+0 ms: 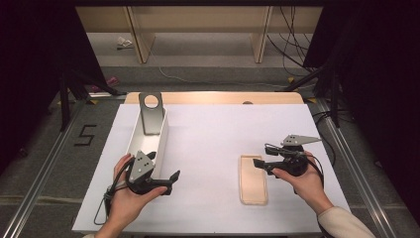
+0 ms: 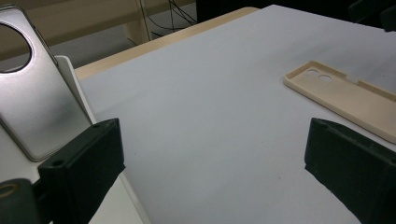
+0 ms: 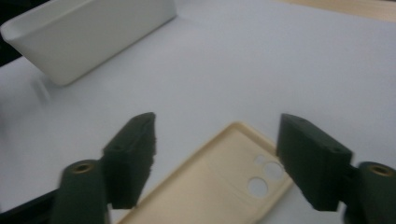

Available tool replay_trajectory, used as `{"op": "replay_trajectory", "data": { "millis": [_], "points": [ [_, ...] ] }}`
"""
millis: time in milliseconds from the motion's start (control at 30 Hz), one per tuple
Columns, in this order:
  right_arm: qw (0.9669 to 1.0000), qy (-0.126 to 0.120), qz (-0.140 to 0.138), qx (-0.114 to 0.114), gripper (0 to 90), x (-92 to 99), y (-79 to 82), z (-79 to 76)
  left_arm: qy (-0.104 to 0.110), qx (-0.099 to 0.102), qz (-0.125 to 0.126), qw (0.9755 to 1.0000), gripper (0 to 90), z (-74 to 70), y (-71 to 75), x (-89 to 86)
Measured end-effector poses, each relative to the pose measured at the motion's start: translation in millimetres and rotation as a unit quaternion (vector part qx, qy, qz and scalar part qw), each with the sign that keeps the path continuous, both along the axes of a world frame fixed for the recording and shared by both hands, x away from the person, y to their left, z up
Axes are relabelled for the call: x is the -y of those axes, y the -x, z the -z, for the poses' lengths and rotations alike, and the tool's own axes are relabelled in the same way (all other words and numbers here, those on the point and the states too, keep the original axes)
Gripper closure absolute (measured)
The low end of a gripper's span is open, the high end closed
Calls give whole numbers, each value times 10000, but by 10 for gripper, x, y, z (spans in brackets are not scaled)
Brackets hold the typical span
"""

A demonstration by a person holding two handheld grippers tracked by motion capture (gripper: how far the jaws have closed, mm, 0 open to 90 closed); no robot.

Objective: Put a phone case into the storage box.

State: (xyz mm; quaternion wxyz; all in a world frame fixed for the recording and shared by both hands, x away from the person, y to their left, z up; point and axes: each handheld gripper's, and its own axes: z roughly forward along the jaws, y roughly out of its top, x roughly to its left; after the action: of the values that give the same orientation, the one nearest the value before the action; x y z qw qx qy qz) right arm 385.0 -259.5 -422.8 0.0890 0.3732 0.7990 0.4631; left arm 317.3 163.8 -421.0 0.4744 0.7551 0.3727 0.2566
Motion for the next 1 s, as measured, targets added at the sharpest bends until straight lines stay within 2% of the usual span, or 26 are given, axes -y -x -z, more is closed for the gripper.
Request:
{"op": "replay_trajectory", "data": {
  "millis": [67,200,333,500,600,833,1000],
  "points": [
    [9999,78,-12,-86,440,22,0,11,-4,5,-10,10000,47,2,1,3],
    [9980,482,131,-397,713,65,-7,29,-26,19,-63,10000,60,11,-4,-6],
    [9917,907,454,-789,881,67,-56,78,42,16,-75,10000,79,15,-2,-25],
    [9823,1270,599,-1238,900,33,-157,179,72,-26,-34,10000,87,43,-2,-17],
    [9773,1456,649,-1393,900,6,-198,223,65,-48,-24,10000,88,59,-5,-11],
    [9700,1655,827,-1578,900,-13,-289,266,64,-34,-36,10000,88,55,-4,-11],
    [9674,1710,850,-1664,900,-15,-334,305,42,-37,-14,10000,88,58,-5,-7]
  ]
}}
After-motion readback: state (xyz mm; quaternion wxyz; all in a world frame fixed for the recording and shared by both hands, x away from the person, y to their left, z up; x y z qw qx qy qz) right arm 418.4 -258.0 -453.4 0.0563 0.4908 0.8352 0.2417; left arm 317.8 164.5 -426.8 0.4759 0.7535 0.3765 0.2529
